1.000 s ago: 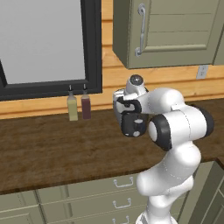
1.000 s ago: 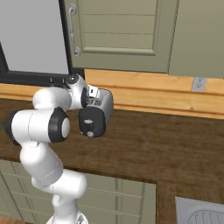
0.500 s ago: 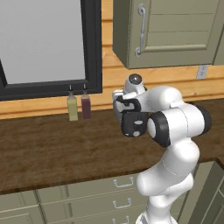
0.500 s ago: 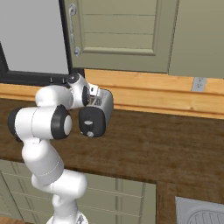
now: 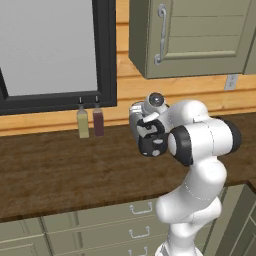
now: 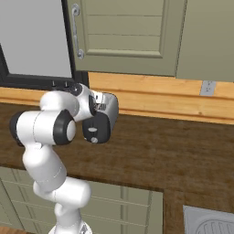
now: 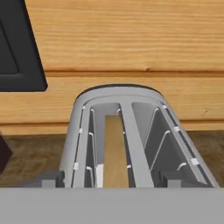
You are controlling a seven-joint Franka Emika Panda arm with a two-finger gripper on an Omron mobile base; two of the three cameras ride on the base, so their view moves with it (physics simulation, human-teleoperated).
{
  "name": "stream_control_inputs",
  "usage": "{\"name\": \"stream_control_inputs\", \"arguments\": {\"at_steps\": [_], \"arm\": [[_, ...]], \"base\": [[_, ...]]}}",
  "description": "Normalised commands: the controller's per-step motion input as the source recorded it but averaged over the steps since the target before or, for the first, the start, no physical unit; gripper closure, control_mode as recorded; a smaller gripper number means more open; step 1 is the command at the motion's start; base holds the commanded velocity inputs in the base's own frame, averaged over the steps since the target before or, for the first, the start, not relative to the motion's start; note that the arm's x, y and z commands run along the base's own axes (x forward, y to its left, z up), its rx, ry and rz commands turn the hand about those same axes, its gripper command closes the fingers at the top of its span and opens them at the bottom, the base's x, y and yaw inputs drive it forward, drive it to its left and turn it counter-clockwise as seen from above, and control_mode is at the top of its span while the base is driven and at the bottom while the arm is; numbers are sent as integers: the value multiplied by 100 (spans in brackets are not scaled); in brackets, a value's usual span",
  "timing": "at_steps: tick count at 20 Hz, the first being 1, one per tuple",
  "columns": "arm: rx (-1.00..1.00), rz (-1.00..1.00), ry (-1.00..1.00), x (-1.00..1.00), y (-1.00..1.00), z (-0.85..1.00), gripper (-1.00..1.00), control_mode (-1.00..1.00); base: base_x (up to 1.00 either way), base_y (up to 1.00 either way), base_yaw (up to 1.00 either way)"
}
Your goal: Start the toaster. Once the lever pops up, take the bread to the plate on the dining counter.
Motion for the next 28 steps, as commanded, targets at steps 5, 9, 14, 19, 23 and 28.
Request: {"name": "stream_control_inputs", "arguments": {"at_steps": [5, 9, 14, 19, 23, 28], "arm": [[0, 0, -6, 4, 0, -1, 100, -100], [0, 0, -7, -1, 0, 12, 100, -100], [1, 0, -6, -13, 0, 24, 100, -100], [2, 0, -4, -19, 0, 40, 100, -100], [2, 0, -3, -9, 0, 49, 100, -100], [1, 0, -3, 0, 0, 53, 100, -100]], "base": [[0, 0, 0], [0, 0, 0], [0, 0, 0], [0, 0, 0], [0, 0, 0], [0, 0, 0]]}}
